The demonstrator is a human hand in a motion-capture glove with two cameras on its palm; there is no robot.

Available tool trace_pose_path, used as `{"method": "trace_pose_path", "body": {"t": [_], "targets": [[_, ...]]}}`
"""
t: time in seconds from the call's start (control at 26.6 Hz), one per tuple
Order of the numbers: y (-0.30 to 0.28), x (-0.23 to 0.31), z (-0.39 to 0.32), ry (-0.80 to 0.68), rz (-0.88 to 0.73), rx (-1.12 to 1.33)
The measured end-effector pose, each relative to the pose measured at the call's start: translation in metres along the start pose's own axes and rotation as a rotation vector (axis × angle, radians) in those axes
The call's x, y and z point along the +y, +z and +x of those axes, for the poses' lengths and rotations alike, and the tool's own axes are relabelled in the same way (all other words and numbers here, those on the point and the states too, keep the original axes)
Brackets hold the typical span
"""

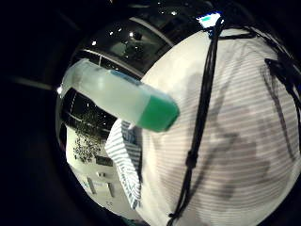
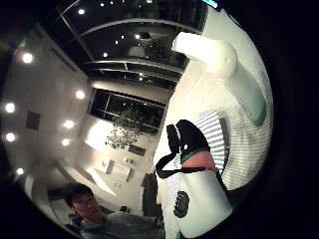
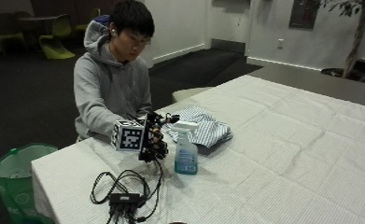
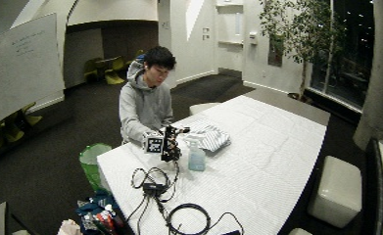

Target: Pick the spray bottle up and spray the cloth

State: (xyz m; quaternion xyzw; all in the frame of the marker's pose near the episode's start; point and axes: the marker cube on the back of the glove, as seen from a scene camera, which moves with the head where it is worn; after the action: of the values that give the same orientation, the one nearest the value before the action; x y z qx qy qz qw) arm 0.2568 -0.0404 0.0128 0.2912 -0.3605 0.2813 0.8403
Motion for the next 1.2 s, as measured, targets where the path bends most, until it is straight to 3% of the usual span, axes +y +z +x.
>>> {"method": "trace_pose_path", "body": {"t": [0.38, 1.2], "targets": [[0.022, -0.022, 0.012, 0.073, 0.039, -0.076], [0.041, -0.039, 0.015, 0.079, 0.059, -0.210]]}}
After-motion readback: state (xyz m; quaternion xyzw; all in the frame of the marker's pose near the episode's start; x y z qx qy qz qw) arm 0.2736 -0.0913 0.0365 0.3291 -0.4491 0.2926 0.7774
